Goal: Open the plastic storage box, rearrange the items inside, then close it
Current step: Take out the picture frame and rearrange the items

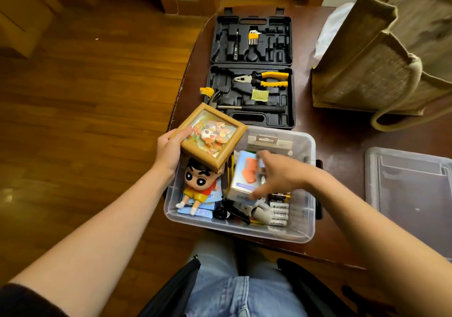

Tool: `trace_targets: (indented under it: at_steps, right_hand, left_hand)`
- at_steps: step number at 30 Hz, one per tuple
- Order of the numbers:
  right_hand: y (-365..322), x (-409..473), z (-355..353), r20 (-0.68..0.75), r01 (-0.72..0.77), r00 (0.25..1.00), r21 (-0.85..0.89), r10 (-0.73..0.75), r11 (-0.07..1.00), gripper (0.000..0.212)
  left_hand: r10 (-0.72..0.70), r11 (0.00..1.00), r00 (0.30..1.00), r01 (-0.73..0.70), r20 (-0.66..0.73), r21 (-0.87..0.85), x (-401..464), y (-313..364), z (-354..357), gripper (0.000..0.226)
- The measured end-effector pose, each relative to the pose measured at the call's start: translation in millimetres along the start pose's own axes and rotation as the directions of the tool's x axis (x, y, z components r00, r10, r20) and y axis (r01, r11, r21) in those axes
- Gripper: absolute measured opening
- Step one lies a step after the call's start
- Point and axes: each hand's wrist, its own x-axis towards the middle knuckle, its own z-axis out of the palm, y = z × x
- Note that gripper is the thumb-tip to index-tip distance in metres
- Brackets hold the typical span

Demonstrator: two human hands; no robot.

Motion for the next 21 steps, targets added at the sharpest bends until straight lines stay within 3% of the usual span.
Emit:
trace_targets:
  at_steps: [2,6,9,12,21]
  right_hand:
    - [-4.6,5.6,7.0,0.066,0.042,0.996,0.16,-0.053,0.986,0.089]
    - [15.3,12.9,6.7,0.031,0.008,1.0,-0.069,-0.006,0.998,0.007]
    - [30.3,10.2,16.6,0.07,-0.035,0.996,-0.308,0.059,0.951,0.017]
    - [38.3,11.2,31.6,0.001,-0.078,0.996,-0.473,0.09,0.877,0.03]
    - [37.8,25.7,58.8,-0.059,-0.128,0.992,-0.569,0.115,0.813,0.034]
  left_hand:
    - [-0.008,1.0,1.0,0.008,-0.008,0.011,-0.1,0.1,0.5,0.01]
    - [-0.007,1.0,0.999,0.007,-0.035,0.006,-1.5,-0.1,2.3,0.016]
    - [-0.001,1.0,0.999,0.001,-0.039,0.004,-2.3,0.1,3.5,0.015]
    - [0.002,1.0,0.999,-0.001,-0.039,0.008,-1.9,-0.1,3.1,0.015]
    - [0.0,1.0,0.999,0.0,-0.033,0.001,-0.1,0.0,2.1,0.014]
